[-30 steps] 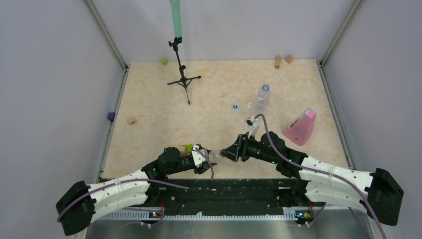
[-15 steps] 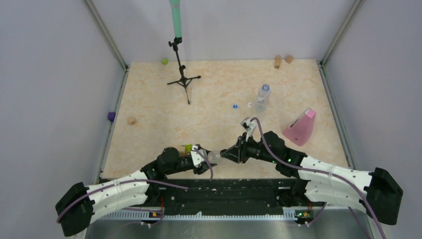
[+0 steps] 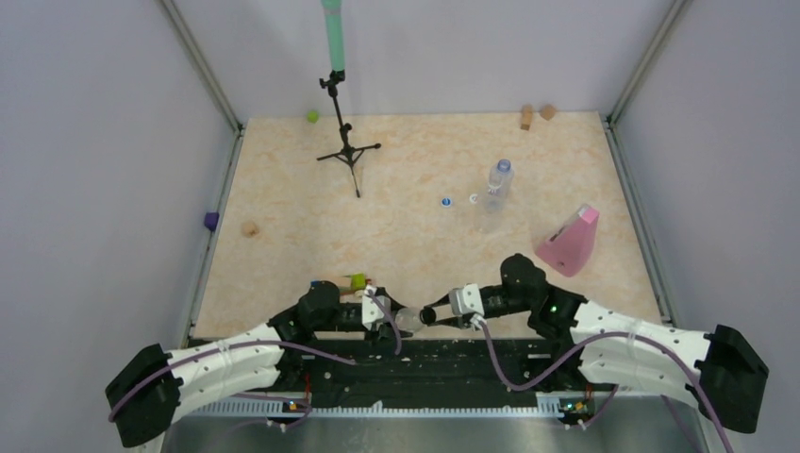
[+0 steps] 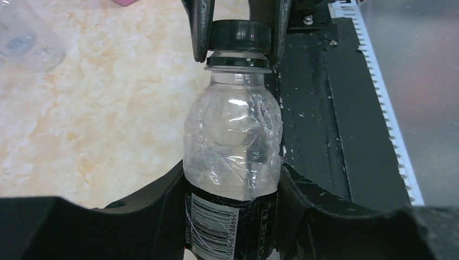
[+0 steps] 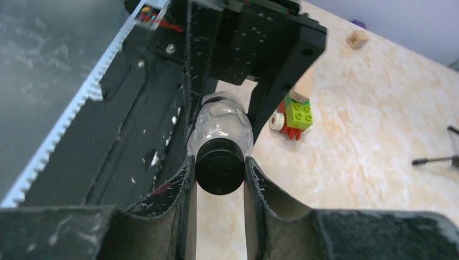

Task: Unscrew the bottle caps
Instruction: Unscrew the bottle cap from the plastic bottle.

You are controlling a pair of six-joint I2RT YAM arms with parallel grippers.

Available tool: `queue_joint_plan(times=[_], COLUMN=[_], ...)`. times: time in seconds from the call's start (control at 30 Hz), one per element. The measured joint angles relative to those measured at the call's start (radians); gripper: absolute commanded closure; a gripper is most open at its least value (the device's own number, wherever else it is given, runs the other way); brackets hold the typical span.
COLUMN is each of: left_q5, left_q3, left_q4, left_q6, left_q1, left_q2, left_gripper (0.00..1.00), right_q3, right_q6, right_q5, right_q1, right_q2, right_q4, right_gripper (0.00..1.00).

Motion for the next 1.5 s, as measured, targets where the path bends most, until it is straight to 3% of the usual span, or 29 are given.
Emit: queue_joint_plan(times=[0.1,0.13,0.2,0.47,0.73,0.87,1.03,1.13,1.3,1.5], left_q5=[0.027,0.027,0.024,-0.081,-0.169,-0.225,-0.285,-0.305,-0.33,-0.344], left_q3=[-0.002,-0.005,-0.01,-0.006,-0.006,-0.006,-0.006,-0.006,-0.006,-0.006], left_q4=[-0.011,-0.013,-0.016,-0.013,-0.016,-0.016,-0.005,0.008,0.011,0.011], left_q6=[-0.001,-0.002,-0.002,0.018,0.036,0.052,0.073,0.079,0.087,0.098], left_q1=[0.002,0.003,0.007,0.0,0.0,0.0,0.0,0.0,0.0,0.0], left_q2=[0.01,0.012,0.013,0.011,0.011,0.005,-0.009,-0.009,-0.009,-0.01], left_gripper=[1.0,1.0,1.0,1.0,1.0,1.0,1.0,1.0,1.0,1.0], right_q3=[0.053,0.072,0.087,0.013,-0.047,-0.048,0.08,0.13,0.129,0.129], right_q6=[-0.158,-0.196,-0.245,-0.081,0.224,0.491,0.89,1.052,1.202,1.268], right_q5=[-0.08,-0.099,-0.117,0.026,0.153,0.284,0.538,0.593,0.605,0.606], right_q1=[-0.015,-0.02,-0.025,-0.029,-0.03,-0.03,-0.031,-0.032,-0.031,-0.031], right_q2=[0.045,0.064,0.088,0.069,-0.042,-0.061,0.01,0.057,0.082,0.118], right_q4=[-0.1,-0.129,-0.153,0.034,0.166,0.202,-0.009,-0.063,-0.085,-0.098], right_gripper=[1.0,0.95,0.53,0.33,0.31,0.36,0.34,0.34,0.34,0.38])
